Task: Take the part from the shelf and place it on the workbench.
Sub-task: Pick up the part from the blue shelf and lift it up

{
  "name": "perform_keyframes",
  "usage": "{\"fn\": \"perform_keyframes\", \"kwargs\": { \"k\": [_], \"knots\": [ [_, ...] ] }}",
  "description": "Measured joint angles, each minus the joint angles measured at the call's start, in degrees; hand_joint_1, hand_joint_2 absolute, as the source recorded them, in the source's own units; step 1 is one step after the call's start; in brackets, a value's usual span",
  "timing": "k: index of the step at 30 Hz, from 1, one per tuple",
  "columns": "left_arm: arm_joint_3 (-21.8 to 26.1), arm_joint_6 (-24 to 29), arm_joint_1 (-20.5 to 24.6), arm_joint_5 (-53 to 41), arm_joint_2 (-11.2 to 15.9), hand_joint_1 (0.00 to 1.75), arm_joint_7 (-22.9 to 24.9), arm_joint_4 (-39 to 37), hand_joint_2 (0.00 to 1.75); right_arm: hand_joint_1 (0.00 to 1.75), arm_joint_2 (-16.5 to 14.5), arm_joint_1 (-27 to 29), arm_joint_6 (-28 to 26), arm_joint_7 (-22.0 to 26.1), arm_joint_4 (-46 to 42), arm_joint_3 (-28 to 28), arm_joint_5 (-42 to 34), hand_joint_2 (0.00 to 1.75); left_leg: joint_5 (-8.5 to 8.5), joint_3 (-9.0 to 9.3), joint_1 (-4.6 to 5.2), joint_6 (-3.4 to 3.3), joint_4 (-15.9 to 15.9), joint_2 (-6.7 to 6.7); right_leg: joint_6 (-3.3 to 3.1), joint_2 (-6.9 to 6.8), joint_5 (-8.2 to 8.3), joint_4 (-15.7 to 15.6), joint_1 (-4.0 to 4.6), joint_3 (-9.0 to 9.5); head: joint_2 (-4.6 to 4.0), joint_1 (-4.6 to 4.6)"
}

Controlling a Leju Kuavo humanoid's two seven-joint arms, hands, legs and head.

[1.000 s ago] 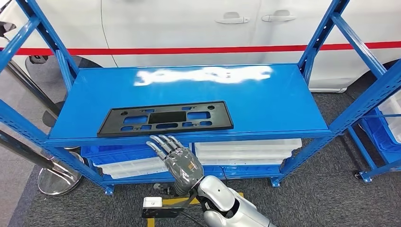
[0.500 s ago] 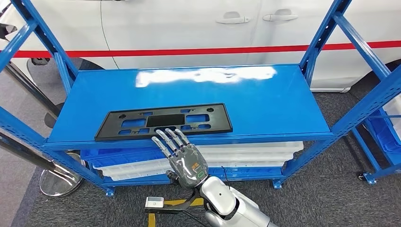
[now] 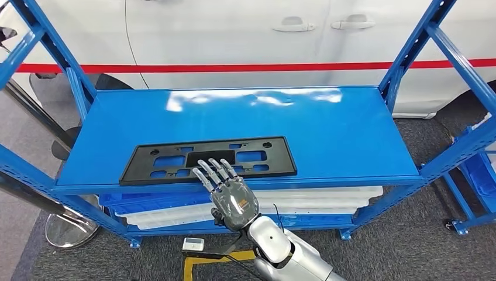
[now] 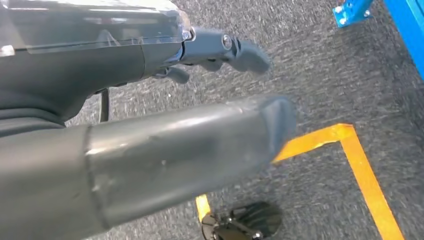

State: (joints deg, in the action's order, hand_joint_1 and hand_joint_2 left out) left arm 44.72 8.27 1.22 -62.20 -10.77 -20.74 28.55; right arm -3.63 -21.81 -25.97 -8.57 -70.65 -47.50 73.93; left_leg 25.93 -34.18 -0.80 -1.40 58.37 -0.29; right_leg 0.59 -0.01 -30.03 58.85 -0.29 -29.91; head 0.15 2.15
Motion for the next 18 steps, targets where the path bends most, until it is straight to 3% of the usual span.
{"fn": "perform_keyframes", "kwargs": {
  "k": [2, 4, 5, 6, 7, 9, 11, 13, 15, 17, 18],
  "knots": [
    [0.0, 0.1, 0.2, 0.0, 0.0, 0.0, 0.0, -0.1, 0.0, 0.0, -0.1, -0.2, 0.2, -0.1, 0.5, 0.0, 0.5, 1.75, 0.29, 0.82, -0.12, -0.74, -0.3, -0.06, 0.48, 0.0, -1.69, 3.8, -0.13, -1.84, 0.0, 0.0],
    [0.0, 0.2, 0.5, 0.0, 0.0, 0.0, 0.1, -0.1, 0.0, 0.0, -0.2, -0.3, 0.4, -0.2, 1.2, 0.0, 0.7, 1.75, 0.85, 1.5, 0.0, -1.25, -0.3, -0.06, 0.75, 0.01, -4.45, 11.3, -0.17, -6.4, 0.0, 0.0],
    [0.0, 0.3, 0.6, 0.0, 0.0, 0.0, 0.1, -0.1, 0.0, 0.0, -0.2, -0.2, 0.5, -0.2, 1.6, 0.0, 0.7, 1.75, 1.19, 1.89, 0.09, -1.36, -0.3, -0.09, 0.79, 0.0, -5.21, 14.5, -0.18, -8.74, 0.0, 0.01],
    [0.0, 0.3, 0.6, 0.0, 0.0, 0.0, 0.2, -0.1, 0.0, 0.0, -0.1, -0.2, 0.5, -0.3, 2.0, 0.0, 0.8, 1.75, 1.59, 2.39, 0.2, -1.39, -0.3, -0.13, 0.73, 0.0, -4.91, 16.0, -0.16, -10.38, 0.0, 0.01],
    [0.0, 0.3, 0.6, 0.0, 0.0, 0.0, 0.2, -0.1, 0.0, 0.0, -0.2, -0.2, 0.6, -0.3, 2.3, 0.0, 0.8, 1.75, 2.03, 3.01, 0.29, -1.37, -0.3, -0.19, 0.51, 0.01, -3.29, 15.2, -0.1, -10.89, 0.0, 0.01],
    [0.0, 0.3, 0.6, 0.0, -0.1, 0.0, 0.3, -0.1, 0.0, 0.0, -0.2, -0.2, 0.6, -0.3, 2.7, 0.0, 0.8, 1.75, 3.04, 4.47, 0.46, -1.21, -0.4, -0.3, -0.42, 0.01, 2.29, 8.4, 0.25, -9.22, 0.0, 0.01],
    [-0.1, 0.5, 0.7, 0.1, -0.3, 0.0, 0.4, -0.3, 0.0, 0.0, -0.2, -0.3, 0.9, -0.4, 3.1, 0.0, 0.7, 1.75, 3.92, 5.48, 0.59, -0.77, -0.5, -0.36, -1.42, 0.05, 4.8, 2.6, 0.84, -7.37, 0.0, 0.04],
    [-0.1, 0.7, 0.9, 0.3, -0.3, 0.0, 0.6, -0.4, 0.0, 0.0, -0.3, -0.4, 1.1, -0.7, 3.4, 0.1, 0.7, 1.75, 4.18, 6.08, 0.66, -0.02, -0.3, -0.37, -1.99, 0.12, 4.55, 0.9, 1.15, -6.79, 0.0, 0.12],
    [-0.1, 0.9, 1.0, 0.4, -0.2, 0.0, 0.8, -0.4, 0.0, 0.0, -0.5, -0.4, 1.1, -1.0, 3.5, 0.2, 0.5, 1.75, 4.28, 6.45, 0.69, 0.66, 0.6, -0.29, -2.43, 0.2, 4.96, 0.1, 0.8, -5.64, 0.0, 0.17],
    [-0.1, 1.0, 1.1, 0.5, -0.2, 0.0, 0.9, -0.5, 0.0, 0.0, -0.8, -0.6, 1.1, -1.1, 3.6, 0.3, 0.3, 1.75, 5.88, 5.14, 0.61, 1.14, 4.0, -0.15, -2.94, 0.15, 4.7, -0.5, 0.37, -4.31, 0.0, 0.16],
    [-0.1, 1.0, 1.2, 0.5, -0.2, 0.0, 1.0, -0.5, 0.0, 0.0, -0.9, -0.6, 1.1, -1.1, 3.7, 0.4, 0.3, 1.75, 7.45, 3.49, 0.46, 1.41, 7.0, -0.09, -3.13, 0.09, 4.49, -0.7, 0.29, -3.91, 0.0, 0.14]
  ]
}}
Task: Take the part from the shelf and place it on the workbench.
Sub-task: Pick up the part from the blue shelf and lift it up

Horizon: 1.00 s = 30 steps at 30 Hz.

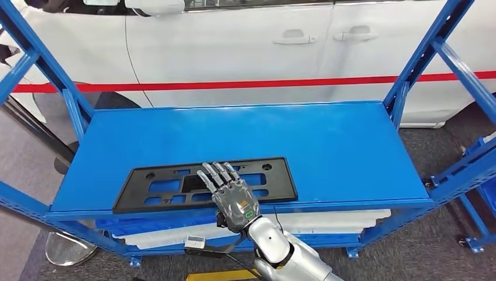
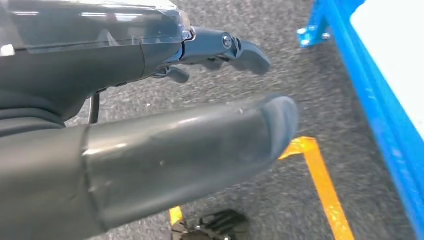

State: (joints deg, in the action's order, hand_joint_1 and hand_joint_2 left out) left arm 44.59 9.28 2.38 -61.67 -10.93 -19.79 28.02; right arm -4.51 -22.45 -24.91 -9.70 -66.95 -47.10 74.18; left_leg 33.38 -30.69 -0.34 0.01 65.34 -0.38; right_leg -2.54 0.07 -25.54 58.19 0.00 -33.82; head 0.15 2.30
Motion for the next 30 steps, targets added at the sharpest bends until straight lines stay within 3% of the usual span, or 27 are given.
{"fn": "perform_keyframes", "kwargs": {
  "k": [2, 3, 4, 6, 7, 8, 10, 13, 15, 17, 18, 19, 20, 21, 23, 24, 26, 28, 30],
  "knots": [
    [0.0, 0.2, 0.0, 0.0, 0.0, 0.0, 0.1, 0.0, 0.0, 0.0, -0.1, 0.0, 0.0, 0.0, 0.2, 0.0, -0.2, 1.75, 2.84, -4.38, -0.28, 0.64, 6.4, 0.03, -0.12, -0.02, -0.44, 0.0, -0.06, 0.42, 0.0, 0.01],
    [0.0, 0.5, -0.1, 0.1, 0.0, 0.0, 0.3, 0.0, 0.0, 0.0, -0.2, 0.1, 0.0, -0.1, 0.3, 0.1, -0.4, 1.75, 3.0, -5.99, -0.41, 0.89, 8.0, 0.04, -0.08, 0.04, -0.72, 0.0, -0.09, 0.65, 0.0, 0.0],
    [0.0, 0.7, -0.2, 0.0, 0.0, 0.0, 0.4, 0.0, 0.0, 0.0, -0.2, 0.2, 0.0, -0.1, 0.4, 0.2, -0.6, 1.75, 1.83, -6.67, -0.5, 1.04, 7.6, 0.04, 0.03, 0.1, -1.02, 0.1, -0.13, 0.96, 0.0, 0.01],
    [0.0, 1.1, -0.3, 0.0, 0.0, 0.0, 0.6, 0.0, 0.0, 0.0, -0.2, 0.2, 0.0, -0.1, 0.5, 0.4, -1.0, 1.75, -3.61, -5.28, -0.6, 0.98, 1.3, 0.09, 0.4, 0.16, -1.75, 0.2, -0.25, 1.8, 0.0, 0.0],
    [0.0, 1.2, -0.3, 0.0, 0.0, 0.0, 0.7, -0.1, 0.0, 0.28, -0.2, 0.2, 0.0, -0.2, 0.6, 0.5, -1.2, 1.75, -5.71, -4.3, -0.56, 0.88, -2.2, 0.13, 0.63, 0.14, -2.09, 0.3, -0.25, 2.16, 0.0, 0.01],
    [0.0, 1.2, -0.3, 0.0, 0.0, 0.0, 0.7, -0.1, 0.0, 0.57, -0.2, 0.2, 0.0, -0.2, 0.6, 0.7, -1.4, 1.75, -6.61, -3.63, -0.44, 0.63, -4.9, 0.22, 0.9, 0.13, -2.34, 0.4, -0.22, 2.27, 0.0, 0.0],
    [0.0, 1.3, -0.5, 0.1, 0.0, 0.0, 0.8, -0.1, 0.0, 1.13, -0.2, 0.2, 0.5, -0.3, 0.7, 1.1, -2.0, 1.75, -6.75, -3.45, -0.15, -0.18, -6.4, 0.31, 1.55, 0.09, -2.69, 0.5, -0.08, 2.16, 0.0, 0.01],
    [-0.1, 1.5, -0.7, 0.2, 0.0, 0.0, 0.8, -0.1, 0.0, 1.13, -0.2, 0.1, 2.3, -0.3, 0.7, 1.7, -3.2, 1.75, -7.73, -3.08, -0.51, -1.55, -7.0, 0.37, 2.52, 0.08, -3.58, 1.2, 0.09, 2.07, 0.0, 0.01],
    [-0.2, 1.6, -0.5, 0.3, 0.0, 0.0, 0.8, -0.1, 0.0, 1.41, -0.2, -0.2, 3.1, -0.3, 0.7, 2.0, -3.6, 1.75, -7.85, -2.78, -0.73, -2.18, -7.4, 0.44, 2.98, 0.06, -6.18, 5.5, -0.05, 0.03, 0.0, 0.02],
    [-0.2, 1.7, -0.4, 0.3, 0.0, 0.0, 0.8, -0.1, 0.0, 1.72, -0.1, -0.2, 3.4, -0.3, 0.7, 2.3, -3.7, 1.75, -7.66, -2.72, -0.64, -2.49, -7.4, 0.43, 3.3, 0.04, -9.47, 13.2, -0.25, -4.16, 0.0, 0.02],
    [-0.2, 1.7, -0.4, 0.3, 0.0, 0.0, 0.8, -0.1, 0.0, 1.75, -0.1, -0.2, 3.6, -0.3, 0.7, 2.3, -3.8, 1.75, -7.56, -2.69, -0.6, -2.54, -7.4, 0.42, 3.41, 0.04, -9.97, 15.9, -0.33, -5.84, 0.0, 0.02],
    [-0.3, 1.7, -0.4, 0.3, 0.0, 0.0, 0.9, -0.1, 0.0, 1.75, 0.0, -0.2, 3.8, -0.3, 0.7, 2.4, -3.8, 1.75, -7.44, -2.6, -0.58, -2.52, -7.3, 0.38, 3.45, 0.02, -9.29, 16.5, -0.37, -6.49, 0.0, 0.02],
    [-0.3, 1.7, -0.4, 0.3, 0.0, 0.0, 1.0, -0.1, 0.0, 1.75, 0.0, -0.2, 4.2, -0.3, 0.7, 2.4, -3.8, 1.75, -7.3, -2.44, -0.58, -2.46, -7.3, 0.32, 3.4, 0.01, -7.43, 14.7, -0.39, -5.88, 0.0, 0.02],
    [-0.3, 1.7, -0.4, 0.3, 0.0, 0.0, 1.1, -0.1, 0.0, 1.75, 0.0, -0.2, 4.7, -0.3, 0.7, 2.5, -3.8, 1.75, -7.12, -2.2, -0.58, -2.34, -7.2, 0.23, 3.22, 0.0, -4.92, 10.9, -0.39, -4.26, 0.0, 0.02],
    [-0.4, 1.7, -0.3, 0.4, -0.1, 0.0, 1.3, -0.1, 0.0, 1.75, 0.0, -0.4, 5.6, -0.3, 0.7, 2.6, -3.9, 1.75, -6.75, -1.81, -0.44, -1.96, -7.1, 0.08, 2.7, 0.0, -1.8, 3.6, -0.17, -0.83, 0.0, 0.02],
    [-0.4, 1.8, -0.3, 0.4, -0.1, 0.0, 1.3, -0.1, 0.0, 1.75, 0.0, -0.5, 5.9, -0.4, 0.7, 2.7, -3.9, 1.75, -6.64, -1.71, -0.38, -1.67, -7.1, 0.04, 2.48, 0.03, -1.28, 1.5, -0.01, 0.08, 0.0, 0.02],
    [-0.5, 1.8, -0.3, 0.5, -0.1, 0.0, 1.6, -0.1, 0.0, 1.74, 0.0, -0.7, 6.3, -0.5, 0.7, 2.8, -4.1, 1.75, -6.62, -1.58, -0.3, -1.01, -7.3, 0.02, 2.12, 0.11, -1.34, 0.7, 0.24, 0.37, 0.0, 0.01],
    [-0.5, 1.9, -0.3, 0.7, -0.1, 0.0, 1.8, -0.1, 0.0, 1.73, -0.1, -0.8, 6.6, -0.6, 0.5, 2.9, -4.5, 1.75, -6.17, -1.6, -0.4, -0.35, -7.1, 0.05, 1.54, 0.1, -1.08, 0.1, -0.06, 0.71, 0.0, 0.01],
    [-0.5, 1.9, -0.3, 1.0, -0.1, 0.0, 2.0, -0.1, 0.0, 1.73, -0.2, -0.9, 7.0, -0.7, 0.2, 2.9, -5.0, 1.75, -3.67, -3.22, -0.54, 0.22, -3.2, 0.07, 0.93, -0.02, -0.83, -0.5, -0.4, 1.08, 0.0, -0.01]
  ]
}}
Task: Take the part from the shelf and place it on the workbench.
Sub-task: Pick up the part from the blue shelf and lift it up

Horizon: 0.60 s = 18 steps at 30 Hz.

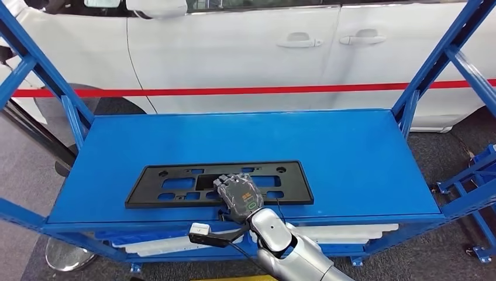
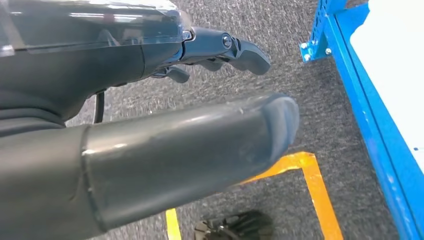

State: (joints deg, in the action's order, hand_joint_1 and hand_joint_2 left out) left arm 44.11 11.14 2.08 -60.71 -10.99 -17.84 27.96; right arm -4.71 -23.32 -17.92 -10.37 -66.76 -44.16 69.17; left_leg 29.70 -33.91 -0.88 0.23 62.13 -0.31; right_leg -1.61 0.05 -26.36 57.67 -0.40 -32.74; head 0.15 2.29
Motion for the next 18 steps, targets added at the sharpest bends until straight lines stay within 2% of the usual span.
{"fn": "perform_keyframes", "kwargs": {
  "k": [2, 3, 4, 5, 7, 8, 9, 10, 13, 15, 17, 18],
  "knots": [
    [0.0, 0.0, -0.1, 0.3, 0.0, 0.0, 0.2, 0.0, 0.0, 1.74, 0.0, 0.0, 0.3, 0.0, -0.2, 0.0, -0.4, 1.75, 3.64, -3.54, -0.15, 0.47, 7.6, 0.01, -0.29, -0.12, -0.04, -0.1, 0.08, 0.04, 0.0, 0.0],
    [0.0, 0.0, -0.2, 0.4, 0.0, 0.0, 0.2, 0.0, 0.0, 1.75, 0.0, 0.0, 0.6, 0.0, -0.3, 0.0, -0.6, 1.75, 4.6, -5.07, -0.22, 0.65, 10.7, 0.02, -0.33, -0.14, -0.08, 0.0, 0.12, 0.04, 0.0, -0.01],
    [0.0, 0.1, -0.3, 0.5, 0.0, 0.0, 0.3, 0.0, 0.0, 1.75, 0.0, 0.0, 1.0, -0.1, -0.3, 0.0, -0.8, 1.75, 4.41, -5.71, -0.27, 0.75, 11.8, 0.03, -0.33, -0.12, -0.13, 0.0, 0.13, 0.09, 0.0, 0.0],
    [0.0, 0.1, -0.3, 0.6, 0.0, 0.0, 0.4, 0.0, 0.0, 1.75, 0.0, 0.0, 1.5, -0.2, -0.4, 0.0, -1.1, 1.75, 3.01, -5.13, -0.32, 0.79, 10.5, 0.05, -0.28, -0.09, -0.2, 0.0, 0.11, 0.19, 0.0, 0.0],
    [0.0, 0.3, -0.3, 0.8, 0.0, 0.0, 0.5, 0.1, 0.0, 1.75, 0.0, 0.0, 2.8, -0.3, -0.6, 0.0, -1.8, 1.75, -1.07, -1.51, -0.45, 0.74, 2.9, 0.11, 0.04, -0.02, -0.47, 0.2, 0.04, 0.49, 0.0, 0.01],
    [0.0, 0.4, -0.3, 1.0, 0.0, 0.0, 0.5, 0.1, 0.0, 1.75, 0.0, -0.1, 3.3, -0.4, -0.9, 0.1, -2.3, 1.75, -2.39, 0.25, -0.4, 0.57, -0.8, 0.1, 0.3, 0.03, -0.64, 0.4, 0.15, 0.51, 0.0, 0.01],
    [0.0, 0.4, -0.3, 1.1, 0.0, 0.0, 0.6, 0.1, 0.0, 1.75, 0.0, -0.1, 3.7, -0.4, -1.2, 0.2, -2.9, 1.75, -2.95, 1.32, -0.34, 0.3, -3.0, 0.07, 0.58, 0.1, -0.75, 0.6, 0.27, 0.47, 0.0, 0.01],
    [0.0, 0.6, -0.3, 1.4, 0.0, 0.0, 0.6, 0.1, 0.0, 1.75, 0.0, 0.0, 4.1, -0.2, -1.7, 0.3, -4.0, 1.75, -2.87, 1.71, -0.24, -0.02, -3.9, 0.03, 0.84, 0.18, -0.78, 0.6, 0.4, 0.39, 0.0, 0.02],
    [0.0, 1.1, -0.5, 2.5, 0.0, 0.0, 0.0, 0.1, 0.0, 1.75, 0.1, 0.2, 4.4, 2.7, -4.4, 0.8, -11.2, 1.75, -3.07, 1.87, -0.33, -1.12, -4.3, 0.13, 1.61, 0.37, -1.04, 0.8, 0.53, 0.32, 0.0, 0.02],
    [0.3, 1.5, -0.6, 3.3, -0.1, 0.0, -1.0, 0.1, 0.0, 1.75, 0.3, 0.3, 4.0, 6.8, -8.0, 1.3, -20.0, 1.75, -3.28, 2.06, -0.6, -1.91, -4.7, 0.43, 2.12, 0.36, -3.44, 4.3, 0.45, -1.12, 0.0, 0.03],
    [0.9, 2.0, -0.8, 4.0, -0.1, 0.0, -2.2, 0.1, 0.0, 1.75, 0.5, 0.8, 3.0, 11.4, -12.2, 1.7, -29.5, 1.75, -3.24, 2.06, -0.54, -2.34, -4.7, 0.71, 2.49, 0.28, -7.27, 11.8, 0.2, -4.6, 0.0, 0.04],
    [1.3, 2.3, -0.9, 4.3, -0.1, 0.0, -2.9, 0.1, 0.0, 1.75, 0.6, 1.4, 2.5, 13.5, -14.5, 1.9, -34.2, 1.75, -3.2, 2.06, -0.49, -2.4, -4.7, 0.77, 2.62, 0.27, -8.48, 15.2, 0.09, -6.29, 0.0, 0.04]
  ]
}}
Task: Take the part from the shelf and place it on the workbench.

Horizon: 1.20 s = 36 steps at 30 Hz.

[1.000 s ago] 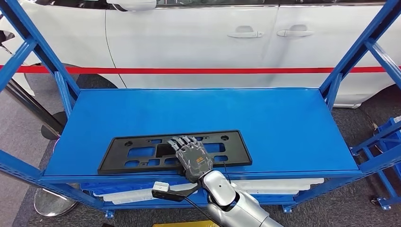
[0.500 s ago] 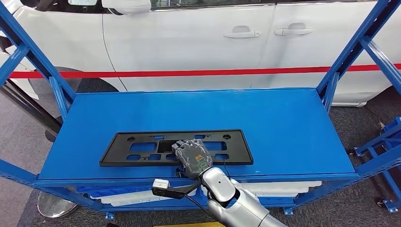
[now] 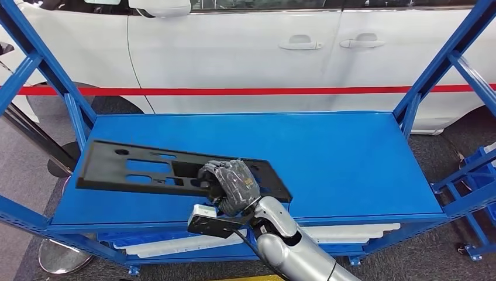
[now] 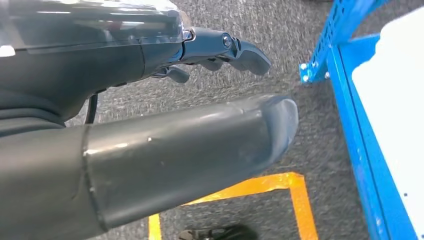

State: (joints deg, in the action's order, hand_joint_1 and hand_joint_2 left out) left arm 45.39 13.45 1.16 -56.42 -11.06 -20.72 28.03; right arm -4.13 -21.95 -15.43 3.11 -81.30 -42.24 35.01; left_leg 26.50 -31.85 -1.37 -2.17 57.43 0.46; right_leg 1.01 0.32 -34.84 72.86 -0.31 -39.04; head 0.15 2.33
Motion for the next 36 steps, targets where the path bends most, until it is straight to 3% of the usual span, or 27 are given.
{"fn": "perform_keyframes", "kwargs": {
  "k": [1, 2, 4, 6, 7, 10, 12, 15, 16, 17, 18, 20, 21, 22, 26, 28, 30, 31, 32, 33, 36],
  "knots": [
    [0.4, 0.3, -0.1, 0.2, 0.0, 0.0, -0.7, -0.1, 0.0, 1.75, 0.1, 0.7, -0.4, 1.8, -2.4, 0.2, -4.5, 1.75, 0.03, 0.0, 0.03, -0.02, 0.0, -0.02, 0.06, -0.01, -0.18, 1.8, -0.07, -0.96, 0.0, -0.01],
    [0.8, 0.6, -0.3, 0.4, 0.0, 0.0, -1.4, -0.3, 0.0, 1.75, 0.3, 1.5, -0.8, 3.5, -4.9, 0.4, -9.1, 1.75, 0.06, 0.01, 0.04, 0.0, 0.1, -0.09, 0.04, -0.02, 0.8, 1.4, -0.1, -0.87, 0.0, 0.0],
    [1.5, 1.3, -0.4, 0.5, -0.1, 0.0, -2.6, -0.7, 0.0, 1.75, 0.7, 2.7, -1.5, 6.4, -10.4, 1.0, -17.3, 1.75, 0.21, 0.08, 0.06, 0.17, 0.2, -0.3, -0.29, -0.03, 4.88, -5.1, -0.09, 2.1, 0.0, 0.0],
    [2.1, 1.9, -0.4, 0.6, -0.2, 0.0, -3.5, -1.4, 0.0, 1.75, 1.1, 3.5, -1.7, 8.4, -15.4, 1.8, -23.3, 1.75, 0.42, -0.03, 0.33, 0.61, 0.4, -0.48, -0.77, -0.04, 7.46, -12.0, 0.11, 5.18, 0.0, 0.0],
    [2.5, 2.2, -0.4, 0.6, -0.3, 0.0, -3.9, -1.7, 0.44, 1.75, 1.4, 4.0, -1.7, 9.2, -17.6, 2.3, -25.7, 1.75, 0.49, -0.13, 0.48, 0.88, 0.5, -0.55, -0.96, -0.05, 7.8, -13.7, 0.21, 5.85, 0.0, -0.01],
    [3.4, 2.9, -0.5, 0.4, -0.3, 0.0, -4.6, -2.7, 1.75, 1.75, 2.4, 5.9, -1.6, 11.4, -22.9, 4.2, -31.0, 1.75, 0.74, -0.2, 0.53, 1.76, 0.6, -0.62, -1.55, -0.04, 7.77, -14.4, 0.09, 5.95, 0.0, -0.02],
    [3.8, 3.2, -0.4, 0.0, -0.2, 0.0, -4.9, -3.3, 1.75, 1.75, 2.9, 7.2, -1.4, 12.3, -25.4, 5.2, -33.2, 1.75, 2.61, -1.25, 0.42, 2.34, 3.2, -0.57, -2.17, -0.18, 7.88, -14.8, -0.19, 6.21, 0.0, -0.02],
    [4.4, 3.5, -0.4, -0.7, -0.1, 0.0, -4.5, -4.3, 1.75, 1.75, 3.7, 9.8, -1.8, 12.8, -27.7, 6.4, -35.6, 1.75, 7.73, -6.38, 0.28, 2.92, 14.1, -0.54, -2.69, -0.39, 7.69, -14.8, -0.1, 6.34, 0.0, -0.02],
    [4.6, 3.6, -0.5, -0.8, -0.1, 0.0, -4.2, -4.6, 1.75, 1.75, 3.9, 11.0, -2.7, 12.5, -28.0, 6.9, -35.4, 1.75, 8.3, -7.65, 0.26, 3.0, 16.6, -0.54, -2.77, -0.41, 7.6, -14.7, -0.02, 6.38, 0.0, -0.02],
    [4.8, 3.7, -0.5, -0.9, -0.1, 0.0, -4.1, -4.8, 1.75, 1.75, 4.1, 12.4, -3.8, 12.2, -28.3, 7.5, -35.0, 1.75, 7.48, -7.74, 0.27, 2.96, 16.5, -0.54, -2.8, -0.4, 7.48, -14.6, 0.03, 6.44, 0.0, -0.02],
    [5.0, 3.9, -0.6, -1.1, 0.0, 0.0, -4.1, -5.0, 1.75, 1.75, 4.2, 13.8, -4.7, 12.0, -28.5, 8.0, -34.6, 1.75, 5.8, -6.9, 0.27, 2.84, 14.5, -0.54, -2.8, -0.36, 7.33, -14.5, 0.06, 6.54, 0.0, -0.02],
    [5.5, 4.2, -0.6, -1.4, 0.1, 0.0, -4.0, -5.2, 1.75, 1.75, 4.3, 16.3, -5.4, 12.0, -28.7, 8.9, -34.7, 1.75, 1.84, -3.27, 0.38, 2.29, 6.8, -0.55, -2.61, -0.28, 6.94, -14.3, 0.17, 6.82, 0.0, -0.02],
    [5.7, 4.3, -0.5, -1.6, 0.1, 0.0, -4.0, -5.3, 1.75, 1.75, 4.4, 17.4, -5.3, 12.2, -28.8, 9.2, -34.8, 1.75, 0.87, -1.83, 0.52, 1.98, 3.8, -0.57, -2.44, -0.24, 6.8, -14.2, 0.26, 6.84, 0.0, -0.02],
    [5.9, 4.3, -0.4, -1.7, 0.1, 0.0, -4.1, -5.4, 1.75, 1.75, 4.5, 18.5, -5.1, 12.5, -28.9, 9.4, -35.1, 1.75, 0.49, -0.95, 0.67, 1.7, 1.9, -0.6, -2.24, -0.23, 6.72, -14.1, 0.31, 6.8, 0.0, -0.02],
    [6.6, 4.2, -0.3, -1.9, 0.0, 0.0, -4.1, -5.9, 1.75, 1.75, 4.9, 23.2, -4.0, 13.3, -29.4, 10.0, -36.4, 1.75, 0.04, -0.45, 0.59, 0.59, 0.4, -0.58, -1.15, -0.28, 6.23, -13.7, 0.28, 6.68, 0.0, -0.02],
    [6.9, 4.2, -0.3, -2.3, 0.0, 0.0, -3.9, -6.0, 1.75, 1.75, 5.0, 25.2, -3.6, 13.7, -29.7, 10.5, -36.9, 1.75, -0.4, -0.32, 0.26, 0.0, -0.2, -0.42, -0.65, -0.25, 3.29, -9.9, 0.2, 5.22, 0.0, -0.01],
    [7.2, 4.1, -0.3, -2.9, 0.0, 0.0, -3.6, -6.0, 1.75, 1.75, 5.1, 27.3, -2.9, 14.4, -30.1, 11.6, -37.4, 1.75, -0.5, -0.51, 0.31, -0.15, -0.2, -0.39, -0.27, -0.24, -0.59, -2.5, -0.04, 2.13, 0.0, -0.01],
    [7.3, 4.0, -0.3, -3.3, 0.0, 0.0, -3.4, -6.0, 1.75, 1.75, 5.1, 28.3, -2.7, 14.8, -30.3, 12.1, -37.6, 1.75, -0.51, -0.59, 0.3, -0.16, -0.2, -0.37, -0.09, -0.25, -1.6, 0.3, -0.19, 0.95, 0.0, 0.0],
    [7.4, 3.9, -0.4, -3.7, 0.0, 0.0, -3.2, -6.1, 1.75, 1.75, 5.1, 29.3, -2.5, 15.2, -30.6, 12.7, -37.7, 1.75, -0.53, -0.64, 0.29, -0.15, -0.1, -0.36, 0.06, -0.27, -1.49, 1.3, -0.35, 0.68, 0.0, -0.01],
    [7.5, 3.8, -0.5, -4.0, 0.0, 0.0, -3.1, -6.1, 1.75, 1.75, 5.1, 30.2, -2.3, 15.6, -30.9, 13.2, -37.8, 1.75, -0.54, -0.7, 0.26, -0.12, 0.0, -0.35, 0.17, -0.28, -0.28, 0.0, -0.54, 1.55, 0.0, -0.01],
    [7.5, 3.2, -0.5, -4.9, 0.0, 0.0, -2.7, -6.3, 1.75, 1.75, 5.1, 32.2, -2.2, 16.3, -32.2, 14.3, -37.4, 1.75, -0.47, -1.09, 0.3, 0.41, 0.8, -0.47, 0.19, -0.21, 4.42, -11.1, -0.9, 7.36, 0.0, -0.01]
  ]
}}
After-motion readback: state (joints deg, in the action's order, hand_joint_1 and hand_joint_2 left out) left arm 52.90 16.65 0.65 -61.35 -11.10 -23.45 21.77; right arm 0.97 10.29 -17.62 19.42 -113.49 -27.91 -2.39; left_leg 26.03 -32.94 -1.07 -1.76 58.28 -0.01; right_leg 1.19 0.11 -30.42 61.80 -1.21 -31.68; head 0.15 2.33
